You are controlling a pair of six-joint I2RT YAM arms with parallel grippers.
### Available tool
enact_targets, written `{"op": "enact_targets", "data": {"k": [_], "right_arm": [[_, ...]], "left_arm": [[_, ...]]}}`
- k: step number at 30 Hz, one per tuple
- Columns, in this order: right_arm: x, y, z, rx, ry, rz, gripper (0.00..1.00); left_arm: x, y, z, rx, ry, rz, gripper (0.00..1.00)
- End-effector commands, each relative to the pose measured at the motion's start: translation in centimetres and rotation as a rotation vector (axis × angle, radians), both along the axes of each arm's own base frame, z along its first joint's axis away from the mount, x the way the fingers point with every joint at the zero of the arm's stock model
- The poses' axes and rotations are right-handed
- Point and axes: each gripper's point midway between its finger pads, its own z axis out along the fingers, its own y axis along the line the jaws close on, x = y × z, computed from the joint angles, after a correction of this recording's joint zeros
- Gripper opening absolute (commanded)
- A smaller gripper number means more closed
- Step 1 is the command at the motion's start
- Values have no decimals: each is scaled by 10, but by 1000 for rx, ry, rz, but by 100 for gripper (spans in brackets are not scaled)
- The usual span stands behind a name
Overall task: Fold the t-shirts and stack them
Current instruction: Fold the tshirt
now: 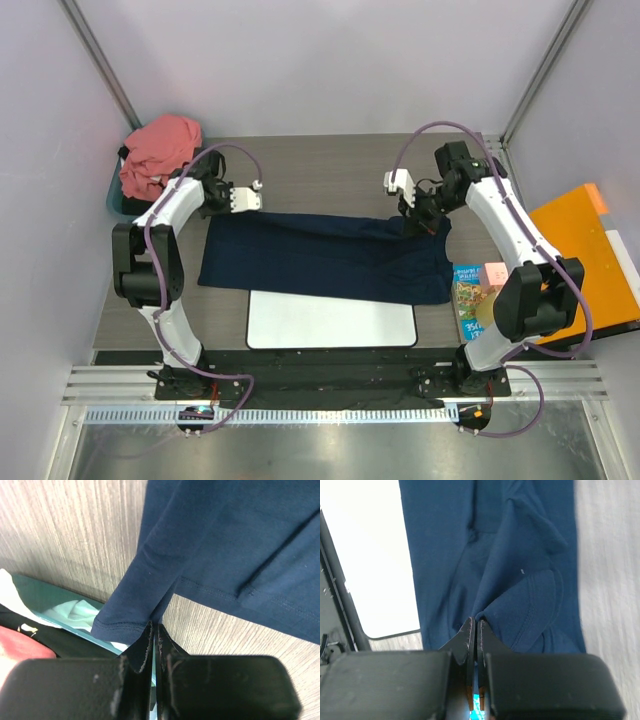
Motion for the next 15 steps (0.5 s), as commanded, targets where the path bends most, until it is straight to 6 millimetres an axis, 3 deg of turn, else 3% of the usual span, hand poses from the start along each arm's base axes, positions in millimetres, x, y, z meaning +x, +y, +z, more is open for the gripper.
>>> {"op": "enact_targets", "data": {"k": [1,9,13,15], "right_arm": [[-24,3,-1,-28,-1,78,1],[-35,13,-13,-46,29,131,1],[-48,18,-20,-59,38,181,1],[-54,20,-23,-69,48,205,4]], "left_arm": [[-6,3,9,21,6,-43,0],[-17,7,0,59,66,-81,0],[-34,8,-7,65,153,-97,0],[-40,9,-8,69,185,-109,7]]}}
